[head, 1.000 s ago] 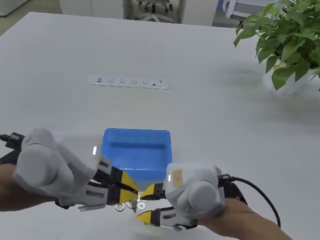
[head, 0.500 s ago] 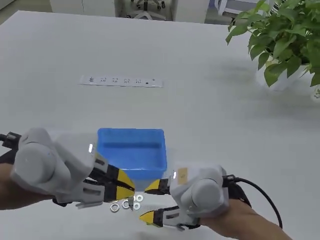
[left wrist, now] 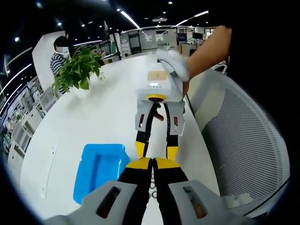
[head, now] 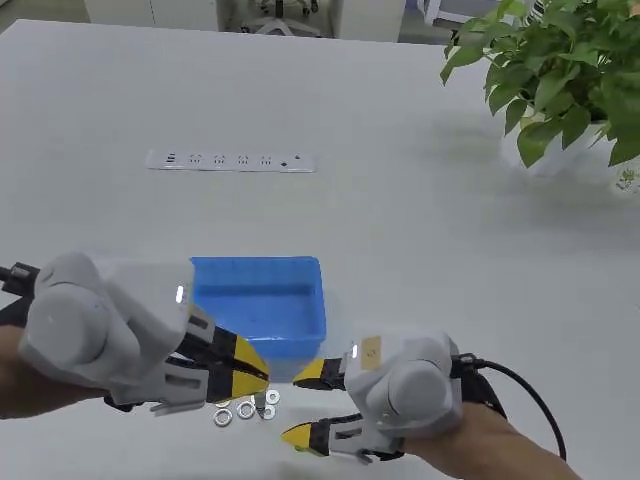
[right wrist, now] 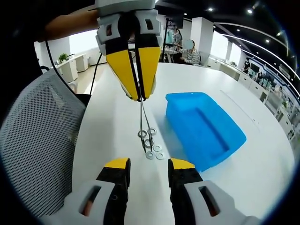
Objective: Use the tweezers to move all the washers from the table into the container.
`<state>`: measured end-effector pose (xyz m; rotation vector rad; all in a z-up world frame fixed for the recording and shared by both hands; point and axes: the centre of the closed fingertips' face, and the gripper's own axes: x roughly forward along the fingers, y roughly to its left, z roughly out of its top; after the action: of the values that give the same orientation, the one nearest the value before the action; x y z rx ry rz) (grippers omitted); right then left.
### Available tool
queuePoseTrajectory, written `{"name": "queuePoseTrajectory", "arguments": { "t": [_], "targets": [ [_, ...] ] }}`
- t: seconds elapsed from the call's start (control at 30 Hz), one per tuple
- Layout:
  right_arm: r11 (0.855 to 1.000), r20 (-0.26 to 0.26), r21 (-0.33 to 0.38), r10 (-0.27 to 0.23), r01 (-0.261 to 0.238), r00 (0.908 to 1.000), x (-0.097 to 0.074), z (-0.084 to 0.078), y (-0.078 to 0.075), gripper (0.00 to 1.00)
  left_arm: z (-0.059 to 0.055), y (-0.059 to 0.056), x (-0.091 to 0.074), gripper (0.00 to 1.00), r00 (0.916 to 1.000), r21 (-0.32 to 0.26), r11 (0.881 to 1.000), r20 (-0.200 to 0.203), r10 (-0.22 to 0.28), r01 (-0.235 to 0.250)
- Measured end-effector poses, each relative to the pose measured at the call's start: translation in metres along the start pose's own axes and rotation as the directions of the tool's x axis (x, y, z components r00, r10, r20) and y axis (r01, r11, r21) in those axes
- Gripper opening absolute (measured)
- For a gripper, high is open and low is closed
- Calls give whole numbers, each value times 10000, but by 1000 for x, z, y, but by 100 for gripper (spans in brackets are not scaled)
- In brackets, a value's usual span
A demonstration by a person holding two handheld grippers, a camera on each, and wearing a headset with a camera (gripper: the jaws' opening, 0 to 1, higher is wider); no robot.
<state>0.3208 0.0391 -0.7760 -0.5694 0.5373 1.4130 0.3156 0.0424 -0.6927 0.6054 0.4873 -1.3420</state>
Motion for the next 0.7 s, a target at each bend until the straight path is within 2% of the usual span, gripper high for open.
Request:
{"name": "queuePoseTrajectory", "arguments": {
  "t": [0.27, 0.7],
  "targets": [
    [10000, -20, -7, -6, 6, 10000, 0, -1, 0, 34, 4, 0, 1, 5, 9999, -65, 10000, 119, -73, 74],
    [10000, 80, -51, 39, -39, 10000, 1, 1, -1, 33, 0, -2, 3, 5, 9998, -216, 9997, 184, -118, 122]
  ]
}}
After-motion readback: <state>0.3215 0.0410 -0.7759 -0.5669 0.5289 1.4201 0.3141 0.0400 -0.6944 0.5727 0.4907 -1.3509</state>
